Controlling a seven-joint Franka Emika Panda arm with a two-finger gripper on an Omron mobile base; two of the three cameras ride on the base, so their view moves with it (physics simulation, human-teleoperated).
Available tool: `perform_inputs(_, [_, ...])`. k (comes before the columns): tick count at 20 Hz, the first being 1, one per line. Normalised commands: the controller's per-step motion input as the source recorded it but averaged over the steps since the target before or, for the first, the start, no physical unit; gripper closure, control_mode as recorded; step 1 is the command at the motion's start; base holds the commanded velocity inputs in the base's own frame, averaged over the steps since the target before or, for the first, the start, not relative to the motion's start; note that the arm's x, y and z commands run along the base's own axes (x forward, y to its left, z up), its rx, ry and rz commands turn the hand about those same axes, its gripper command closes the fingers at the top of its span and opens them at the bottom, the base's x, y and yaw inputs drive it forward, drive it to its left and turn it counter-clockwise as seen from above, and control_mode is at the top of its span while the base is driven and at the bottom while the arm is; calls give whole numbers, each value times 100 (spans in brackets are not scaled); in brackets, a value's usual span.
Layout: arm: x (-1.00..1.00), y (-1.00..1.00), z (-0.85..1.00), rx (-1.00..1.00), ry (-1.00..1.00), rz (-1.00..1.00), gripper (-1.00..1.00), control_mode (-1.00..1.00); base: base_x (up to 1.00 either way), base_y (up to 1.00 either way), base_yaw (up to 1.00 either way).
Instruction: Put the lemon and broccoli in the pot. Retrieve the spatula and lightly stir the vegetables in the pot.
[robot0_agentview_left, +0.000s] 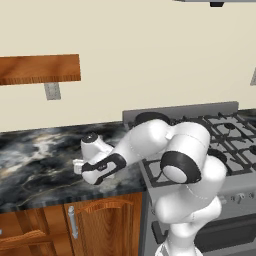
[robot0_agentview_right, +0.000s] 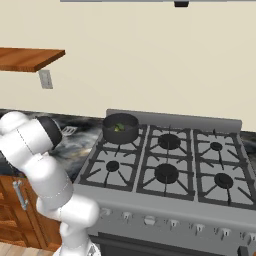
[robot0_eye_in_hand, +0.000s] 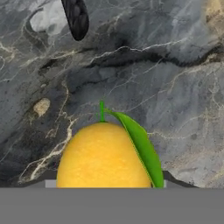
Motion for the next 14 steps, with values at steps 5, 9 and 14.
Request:
perform_inputs(5, [-8,-37,51,0,1,2,100,-100,0,0,0])
perform_inputs(9, [-16,-58,71,3,0,1,100,-100,0,0,0])
perform_inputs(14, [-5,-72,66,2,0,-2,100,-100,0,0,0])
